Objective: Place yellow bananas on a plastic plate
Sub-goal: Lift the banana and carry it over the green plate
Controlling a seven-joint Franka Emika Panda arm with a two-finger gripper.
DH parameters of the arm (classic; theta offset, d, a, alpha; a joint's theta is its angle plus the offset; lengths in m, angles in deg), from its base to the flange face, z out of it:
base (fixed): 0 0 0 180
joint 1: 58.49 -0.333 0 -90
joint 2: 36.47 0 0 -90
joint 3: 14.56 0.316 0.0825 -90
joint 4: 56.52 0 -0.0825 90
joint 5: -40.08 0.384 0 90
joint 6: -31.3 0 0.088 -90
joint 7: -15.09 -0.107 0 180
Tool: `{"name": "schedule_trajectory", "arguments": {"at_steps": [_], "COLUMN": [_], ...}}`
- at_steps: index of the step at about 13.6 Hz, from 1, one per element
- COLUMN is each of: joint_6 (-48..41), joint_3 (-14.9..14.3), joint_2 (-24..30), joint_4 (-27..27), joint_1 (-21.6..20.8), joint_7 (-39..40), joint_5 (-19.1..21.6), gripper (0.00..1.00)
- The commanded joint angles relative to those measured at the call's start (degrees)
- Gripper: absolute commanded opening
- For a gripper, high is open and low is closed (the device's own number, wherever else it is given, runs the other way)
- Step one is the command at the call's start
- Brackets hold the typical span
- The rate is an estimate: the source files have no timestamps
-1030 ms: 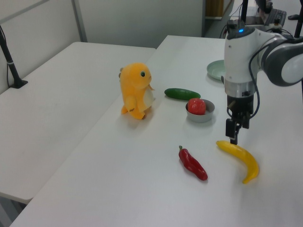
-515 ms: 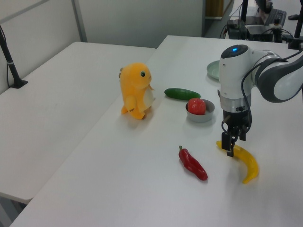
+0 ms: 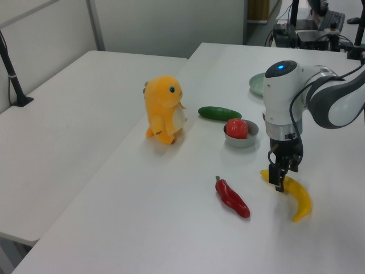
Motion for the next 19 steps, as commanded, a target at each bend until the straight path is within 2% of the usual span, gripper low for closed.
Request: {"name": "schedule_trajectory", "arguments": {"at_steps": [1, 2, 4, 5, 6, 9, 14, 16, 19], "joint_6": [1.33, 1.25, 1.33, 1.33, 1.33, 1.16, 0.72, 0.54, -1.82], "joint_3": [-0.09, -0.09, -0.09, 0.0, -0.09, -0.09, -0.09, -0.09, -1.14], "joint_2": [-1.09, -1.88, -1.89, -1.89, -1.89, -1.72, -0.4, 1.09, 3.73], "joint_4": [0.67, 0.67, 0.67, 0.67, 0.49, 0.32, 0.14, -0.3, -1.96], "joint_1": [0.0, 0.0, 0.0, 0.09, 0.17, 0.17, 0.96, 2.89, 7.62], "joint_7": [-0.46, -0.45, -0.45, -0.28, -0.02, 2.79, 2.97, 4.55, 11.74], "joint_5": [-2.52, -3.05, -3.41, -3.5, -3.58, -3.58, -3.76, -4.81, -6.13], "gripper": [1.0, 1.0, 0.6, 0.33, 0.3, 0.3, 0.3, 0.3, 0.3]}}
